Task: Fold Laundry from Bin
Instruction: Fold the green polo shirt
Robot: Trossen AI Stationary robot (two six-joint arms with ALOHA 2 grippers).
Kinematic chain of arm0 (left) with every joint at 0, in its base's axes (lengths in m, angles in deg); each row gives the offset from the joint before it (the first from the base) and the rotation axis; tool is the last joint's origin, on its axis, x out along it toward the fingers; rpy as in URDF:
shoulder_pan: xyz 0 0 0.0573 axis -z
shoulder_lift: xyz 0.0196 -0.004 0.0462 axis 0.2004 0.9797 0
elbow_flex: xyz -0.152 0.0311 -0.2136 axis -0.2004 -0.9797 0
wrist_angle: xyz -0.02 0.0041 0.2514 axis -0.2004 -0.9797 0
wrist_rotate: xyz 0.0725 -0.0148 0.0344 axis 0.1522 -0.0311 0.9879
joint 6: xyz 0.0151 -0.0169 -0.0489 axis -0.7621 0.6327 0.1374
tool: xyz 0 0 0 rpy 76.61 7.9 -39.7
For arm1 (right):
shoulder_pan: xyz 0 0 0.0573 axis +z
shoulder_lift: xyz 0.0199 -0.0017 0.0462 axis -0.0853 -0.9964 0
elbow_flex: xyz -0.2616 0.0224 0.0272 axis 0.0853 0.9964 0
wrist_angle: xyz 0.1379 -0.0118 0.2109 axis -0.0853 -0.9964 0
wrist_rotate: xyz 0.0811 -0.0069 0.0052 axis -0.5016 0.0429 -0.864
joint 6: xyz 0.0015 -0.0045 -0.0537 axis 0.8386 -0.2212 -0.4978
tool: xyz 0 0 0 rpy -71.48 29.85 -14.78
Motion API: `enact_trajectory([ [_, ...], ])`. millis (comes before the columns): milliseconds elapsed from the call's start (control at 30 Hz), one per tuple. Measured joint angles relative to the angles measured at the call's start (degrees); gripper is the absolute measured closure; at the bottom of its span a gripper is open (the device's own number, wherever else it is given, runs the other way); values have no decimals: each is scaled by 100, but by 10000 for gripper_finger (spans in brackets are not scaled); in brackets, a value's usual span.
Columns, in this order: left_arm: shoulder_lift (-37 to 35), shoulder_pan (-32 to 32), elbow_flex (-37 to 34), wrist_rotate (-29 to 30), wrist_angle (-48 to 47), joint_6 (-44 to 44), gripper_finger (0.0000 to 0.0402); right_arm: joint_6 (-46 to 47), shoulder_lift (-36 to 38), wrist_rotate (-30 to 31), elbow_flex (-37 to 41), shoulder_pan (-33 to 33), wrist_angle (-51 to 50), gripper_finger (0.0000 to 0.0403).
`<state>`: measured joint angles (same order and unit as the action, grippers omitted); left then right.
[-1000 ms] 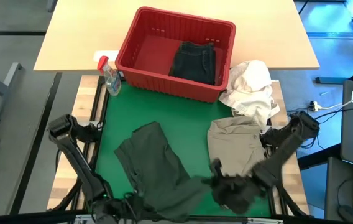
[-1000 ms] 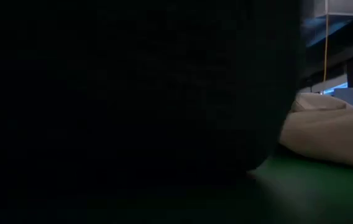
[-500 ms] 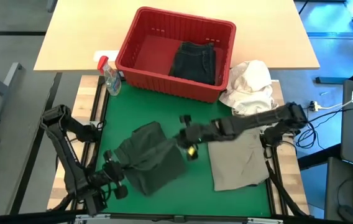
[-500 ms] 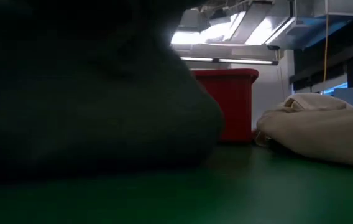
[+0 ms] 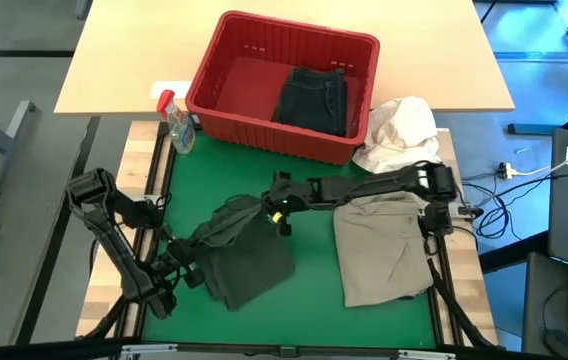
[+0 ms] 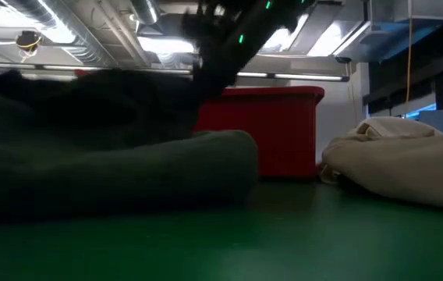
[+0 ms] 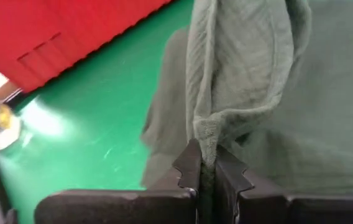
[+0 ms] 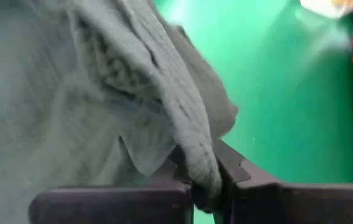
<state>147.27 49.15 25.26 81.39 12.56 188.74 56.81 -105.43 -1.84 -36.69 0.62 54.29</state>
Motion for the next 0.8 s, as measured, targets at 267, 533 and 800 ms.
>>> enact_trajectory([
  [267,4,-126,-756,-157,704,-21,380,633,-585,131,2,-71,211,376],
  [533,-33,-133,-517,-758,50,128,285,715,-620,403,-1,-65,545,258],
  [800,-720,144,482,-477,-659,115,204,673,-589,617,-1251,-52,-1127,148],
])
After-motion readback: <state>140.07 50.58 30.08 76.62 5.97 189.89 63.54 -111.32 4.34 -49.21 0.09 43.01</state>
